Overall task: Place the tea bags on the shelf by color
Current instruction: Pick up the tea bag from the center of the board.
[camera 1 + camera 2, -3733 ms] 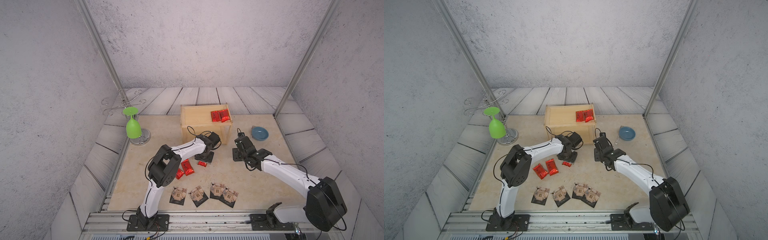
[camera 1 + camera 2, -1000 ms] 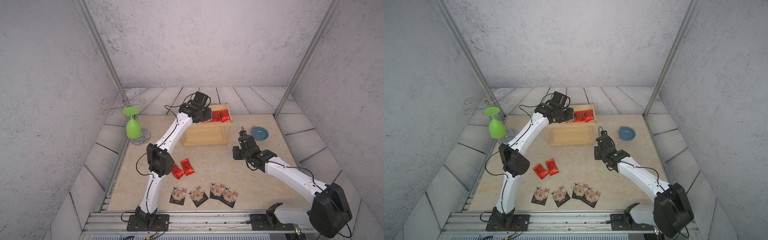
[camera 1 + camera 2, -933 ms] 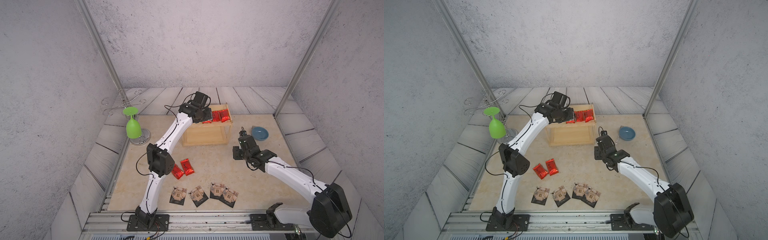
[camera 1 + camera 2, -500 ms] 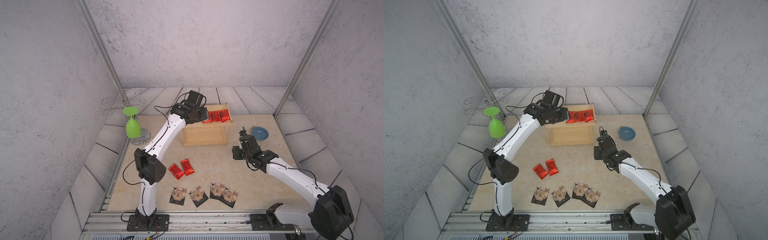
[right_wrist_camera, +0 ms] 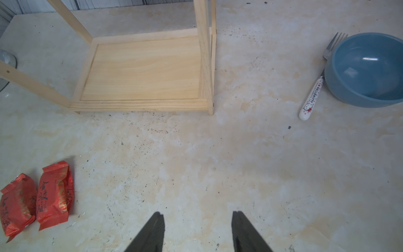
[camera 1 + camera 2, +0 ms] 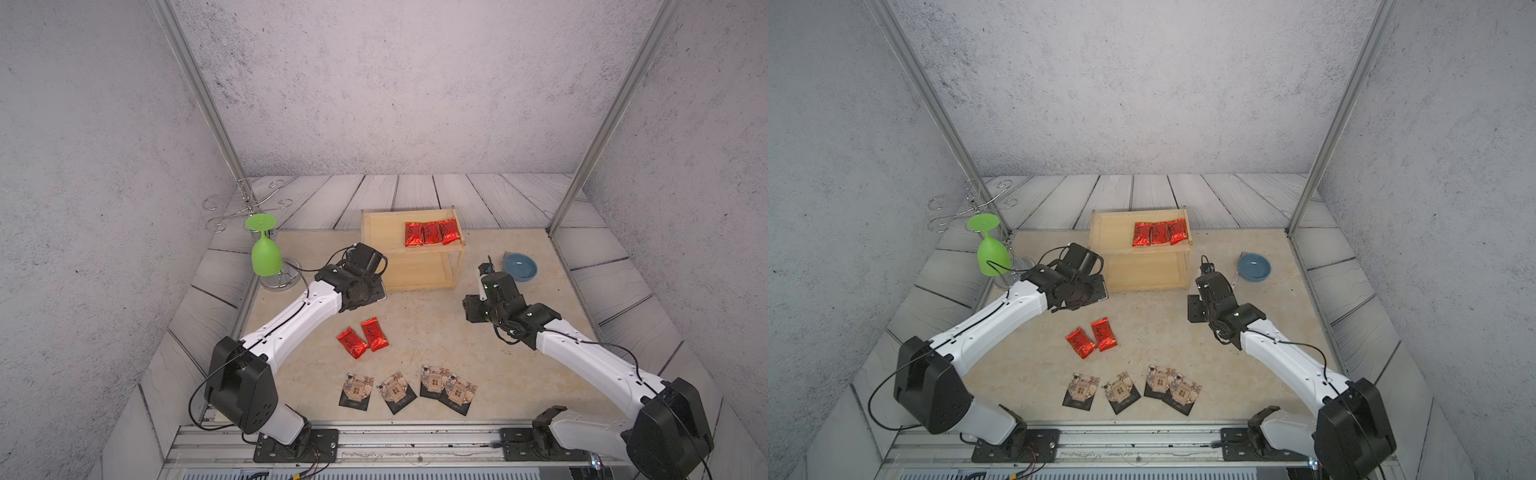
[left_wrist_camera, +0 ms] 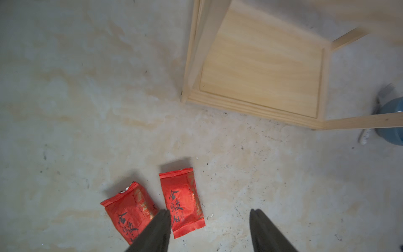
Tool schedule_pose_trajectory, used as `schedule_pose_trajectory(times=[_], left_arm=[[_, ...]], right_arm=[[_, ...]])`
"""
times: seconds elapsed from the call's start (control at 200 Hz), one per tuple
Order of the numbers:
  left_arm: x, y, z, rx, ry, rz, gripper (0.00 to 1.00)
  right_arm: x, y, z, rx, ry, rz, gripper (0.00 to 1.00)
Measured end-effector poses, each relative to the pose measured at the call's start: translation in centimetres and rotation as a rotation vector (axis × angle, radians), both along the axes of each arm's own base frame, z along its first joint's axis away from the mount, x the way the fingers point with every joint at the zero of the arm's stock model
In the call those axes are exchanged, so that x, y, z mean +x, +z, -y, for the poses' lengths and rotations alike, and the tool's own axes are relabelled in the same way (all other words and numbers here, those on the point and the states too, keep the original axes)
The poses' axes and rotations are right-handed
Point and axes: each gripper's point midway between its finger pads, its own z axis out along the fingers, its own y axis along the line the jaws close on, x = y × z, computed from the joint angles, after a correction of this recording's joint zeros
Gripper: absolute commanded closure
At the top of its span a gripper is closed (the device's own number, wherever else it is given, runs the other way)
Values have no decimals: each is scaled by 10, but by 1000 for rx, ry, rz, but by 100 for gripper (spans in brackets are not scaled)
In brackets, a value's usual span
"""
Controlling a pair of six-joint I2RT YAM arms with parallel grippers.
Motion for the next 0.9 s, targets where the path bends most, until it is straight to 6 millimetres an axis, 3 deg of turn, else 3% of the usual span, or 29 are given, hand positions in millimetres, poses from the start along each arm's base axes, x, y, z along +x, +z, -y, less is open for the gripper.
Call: schedule_pose_trajectory(times=[0.11, 0.27, 0.691, 0.901], left_arm=[[-1, -30, 1, 36, 9, -80, 36], [-1, -57, 4, 53, 22, -148, 33], [-21, -91, 14, 65, 58, -240, 30], [-30, -102, 9, 104, 84, -284, 25]], right_arm=[[-1, 0, -1, 5, 6, -3, 45], [-1, 0, -1, 5, 6, -3, 45], [-1, -1, -1, 2, 9, -4, 45], [-3, -7, -1, -5, 10, -18, 44]])
